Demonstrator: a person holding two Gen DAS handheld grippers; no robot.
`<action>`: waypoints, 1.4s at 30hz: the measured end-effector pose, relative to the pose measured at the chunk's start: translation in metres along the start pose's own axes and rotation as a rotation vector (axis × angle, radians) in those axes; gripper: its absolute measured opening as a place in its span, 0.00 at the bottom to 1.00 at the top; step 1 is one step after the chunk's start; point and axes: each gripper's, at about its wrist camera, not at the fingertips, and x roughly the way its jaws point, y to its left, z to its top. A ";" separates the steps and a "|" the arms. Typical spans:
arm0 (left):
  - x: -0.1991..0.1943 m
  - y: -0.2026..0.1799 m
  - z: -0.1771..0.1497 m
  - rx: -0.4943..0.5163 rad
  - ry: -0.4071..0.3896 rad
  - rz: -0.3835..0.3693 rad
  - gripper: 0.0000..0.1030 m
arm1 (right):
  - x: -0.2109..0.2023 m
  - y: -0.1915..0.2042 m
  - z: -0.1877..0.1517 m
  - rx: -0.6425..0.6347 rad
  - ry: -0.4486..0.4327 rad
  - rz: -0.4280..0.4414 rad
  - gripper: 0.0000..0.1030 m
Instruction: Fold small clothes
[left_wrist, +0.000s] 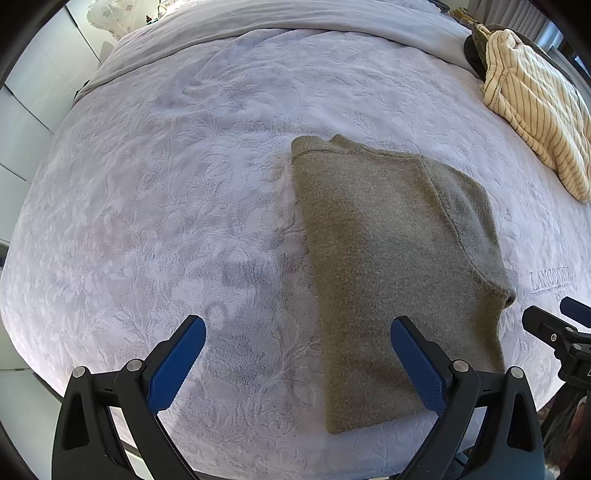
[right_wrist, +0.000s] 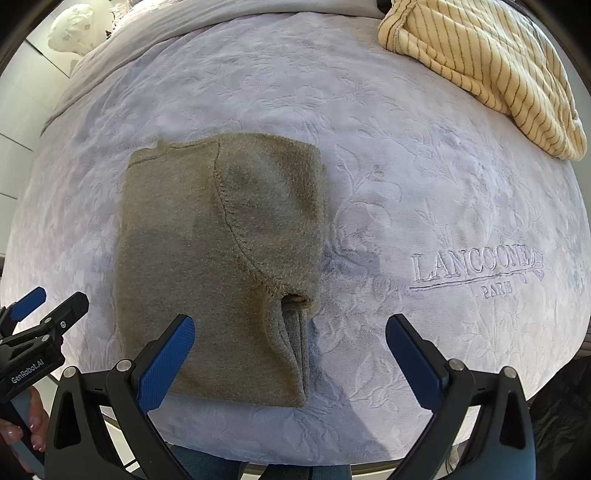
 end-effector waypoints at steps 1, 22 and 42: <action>0.000 0.000 0.000 0.000 0.000 0.001 0.98 | 0.000 0.000 0.000 0.000 0.000 0.000 1.00; -0.003 0.002 -0.002 0.000 -0.003 0.004 0.98 | -0.001 0.005 0.000 -0.001 0.002 0.006 1.00; -0.005 0.004 -0.002 0.002 -0.005 0.018 0.98 | -0.001 0.005 -0.001 0.001 0.001 0.009 1.00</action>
